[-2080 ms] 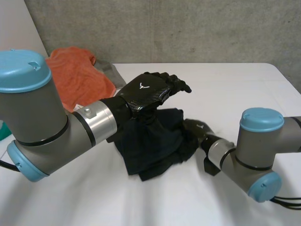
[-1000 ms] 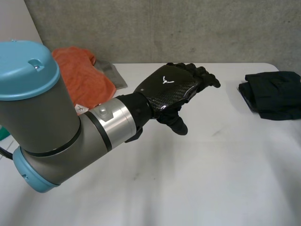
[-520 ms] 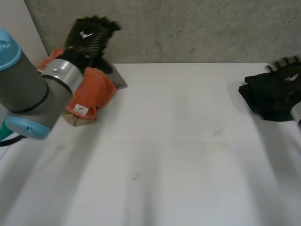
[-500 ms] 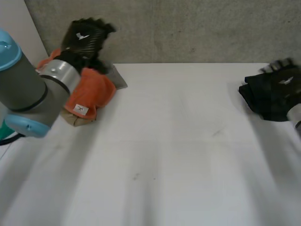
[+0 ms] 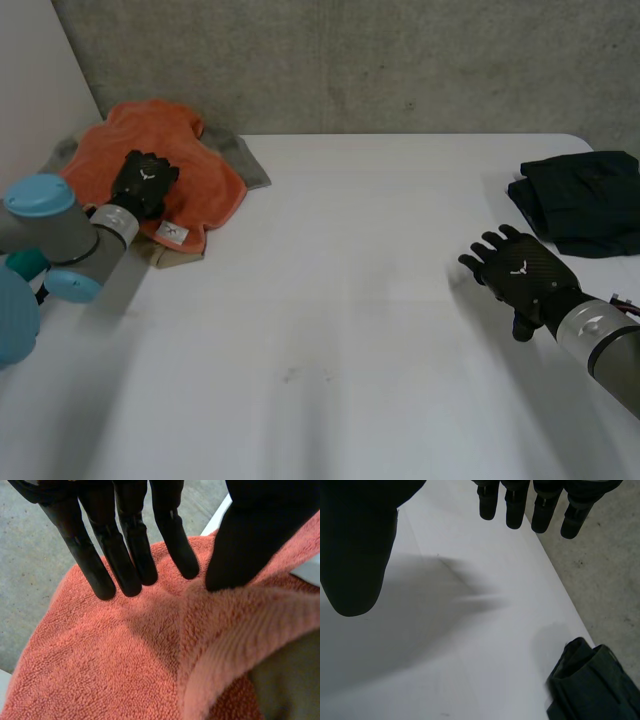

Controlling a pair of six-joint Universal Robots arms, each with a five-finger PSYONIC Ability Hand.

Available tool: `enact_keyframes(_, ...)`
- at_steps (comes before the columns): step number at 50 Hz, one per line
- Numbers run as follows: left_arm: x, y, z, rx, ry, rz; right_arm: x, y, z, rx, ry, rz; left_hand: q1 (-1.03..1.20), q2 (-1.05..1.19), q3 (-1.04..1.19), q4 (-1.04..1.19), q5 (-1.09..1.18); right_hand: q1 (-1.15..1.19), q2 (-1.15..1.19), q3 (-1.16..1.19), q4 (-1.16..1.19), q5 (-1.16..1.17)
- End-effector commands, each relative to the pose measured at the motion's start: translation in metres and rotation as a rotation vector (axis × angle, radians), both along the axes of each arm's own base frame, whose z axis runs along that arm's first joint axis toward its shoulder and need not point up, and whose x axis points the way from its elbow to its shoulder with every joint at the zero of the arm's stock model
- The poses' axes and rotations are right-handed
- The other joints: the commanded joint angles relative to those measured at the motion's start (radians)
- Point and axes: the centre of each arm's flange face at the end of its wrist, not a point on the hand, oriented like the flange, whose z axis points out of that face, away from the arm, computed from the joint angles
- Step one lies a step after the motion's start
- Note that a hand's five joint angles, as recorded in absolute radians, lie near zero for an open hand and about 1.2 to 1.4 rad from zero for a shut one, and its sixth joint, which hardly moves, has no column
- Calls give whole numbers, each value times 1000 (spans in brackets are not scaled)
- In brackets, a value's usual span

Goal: Fold the laundry.

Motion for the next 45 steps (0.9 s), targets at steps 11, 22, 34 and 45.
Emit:
enact_keyframes(11, 7, 31, 44, 30, 18, 62, -2, 3, 6, 16, -50, -31, -571, -565, -553, -558, -548, -53, -40, -38, -37, -47)
enact_keyframes(22, 12, 68, 54, 127, 34, 62, -2, 4, 7, 13, -51, -30, -627, -621, -609, -614, -604, -53, -40, -38, -37, -47)
enact_keyframes(34, 29, 47, 5, 122, -118, 72, -2, 5, 5, 22, -50, -28, -560, -554, -541, -547, -537, -53, -40, -38, -37, -47)
enact_keyframes(45, 26, 26, 16, -12, -90, 75, -3, 5, 5, 20, -50, -31, 329, 335, 347, 342, 351, -53, -40, -38, -37, -47)
